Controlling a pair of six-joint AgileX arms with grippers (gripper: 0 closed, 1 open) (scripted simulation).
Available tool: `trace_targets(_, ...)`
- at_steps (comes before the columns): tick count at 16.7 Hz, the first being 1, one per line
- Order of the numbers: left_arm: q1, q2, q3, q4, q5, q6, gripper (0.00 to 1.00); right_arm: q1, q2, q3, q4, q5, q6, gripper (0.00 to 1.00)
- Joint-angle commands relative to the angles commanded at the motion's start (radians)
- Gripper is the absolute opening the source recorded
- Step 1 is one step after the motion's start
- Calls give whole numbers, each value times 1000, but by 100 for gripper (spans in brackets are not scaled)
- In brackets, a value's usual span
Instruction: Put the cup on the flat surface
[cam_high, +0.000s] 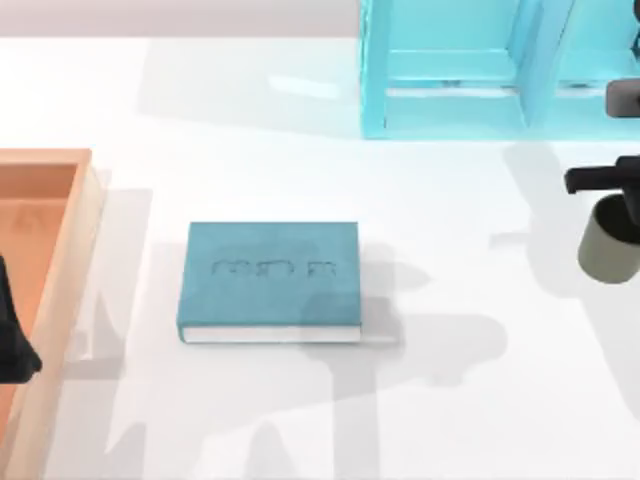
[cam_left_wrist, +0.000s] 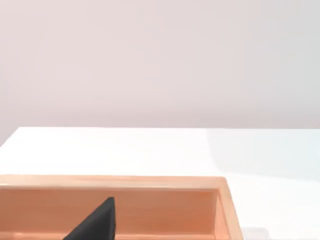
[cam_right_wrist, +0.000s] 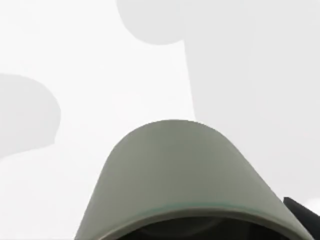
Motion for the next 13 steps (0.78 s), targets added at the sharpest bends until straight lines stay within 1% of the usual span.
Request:
trace_targets(3, 0, 0, 0, 0, 0, 0, 100, 3, 6, -32, 41, -1, 3, 0)
trace_targets(9, 0, 0, 0, 0, 0, 0, 100, 15, 49, -179, 236, -1, 19, 0)
trace_targets(13, 0, 0, 0, 0, 0, 0, 100, 17, 53, -192, 250, -1, 20, 0)
